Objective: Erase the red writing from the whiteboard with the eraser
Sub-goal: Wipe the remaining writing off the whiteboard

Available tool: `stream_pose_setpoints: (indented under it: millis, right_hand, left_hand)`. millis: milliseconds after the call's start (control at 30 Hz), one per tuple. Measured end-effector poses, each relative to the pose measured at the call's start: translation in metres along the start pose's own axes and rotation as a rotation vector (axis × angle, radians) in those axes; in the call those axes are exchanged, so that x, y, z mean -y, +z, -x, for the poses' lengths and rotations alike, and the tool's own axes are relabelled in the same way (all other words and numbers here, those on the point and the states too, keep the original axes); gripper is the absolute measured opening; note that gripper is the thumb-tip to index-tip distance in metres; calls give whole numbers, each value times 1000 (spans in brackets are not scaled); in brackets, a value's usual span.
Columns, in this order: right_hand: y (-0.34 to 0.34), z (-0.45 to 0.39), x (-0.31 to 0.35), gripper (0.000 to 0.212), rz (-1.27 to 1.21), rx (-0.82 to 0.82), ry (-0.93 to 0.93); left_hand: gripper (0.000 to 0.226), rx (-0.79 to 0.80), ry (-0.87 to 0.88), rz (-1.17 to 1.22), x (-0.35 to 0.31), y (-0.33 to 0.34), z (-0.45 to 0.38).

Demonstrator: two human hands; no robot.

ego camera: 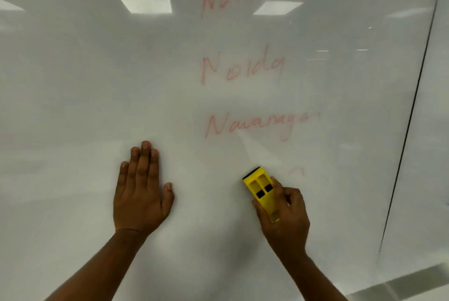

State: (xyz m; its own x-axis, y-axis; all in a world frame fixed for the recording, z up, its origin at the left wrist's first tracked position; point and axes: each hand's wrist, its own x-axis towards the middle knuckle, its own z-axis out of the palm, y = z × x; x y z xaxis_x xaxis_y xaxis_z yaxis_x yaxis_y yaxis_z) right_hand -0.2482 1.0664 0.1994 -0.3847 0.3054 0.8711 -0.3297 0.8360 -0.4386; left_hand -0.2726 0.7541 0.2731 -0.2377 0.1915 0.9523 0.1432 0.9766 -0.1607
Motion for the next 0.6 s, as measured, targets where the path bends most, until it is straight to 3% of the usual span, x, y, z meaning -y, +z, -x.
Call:
stream_pose_setpoints:
  millis: [67, 133, 300, 467, 600]
  right_hand:
    - [-11, -22, -16, 71, -18, -84, 242]
    - [-9, -30, -10, 71, -26, -121, 372]
    - [-13, -1, -13, 65, 25, 34, 39]
    - [-23, -52, -44, 68, 4, -123, 400]
    - [-12, -17, -16, 64, -15, -22, 159]
  left_hand:
    - [83, 4, -4, -2, -2, 1, -1]
    - [82, 6, -9, -4, -2, 1, -2]
    - [82, 7, -7, 3, -1, 1, 3]
    - [82, 6, -14, 11, -1, 4, 1]
    - [82, 5, -6, 22, 0, 4, 1]
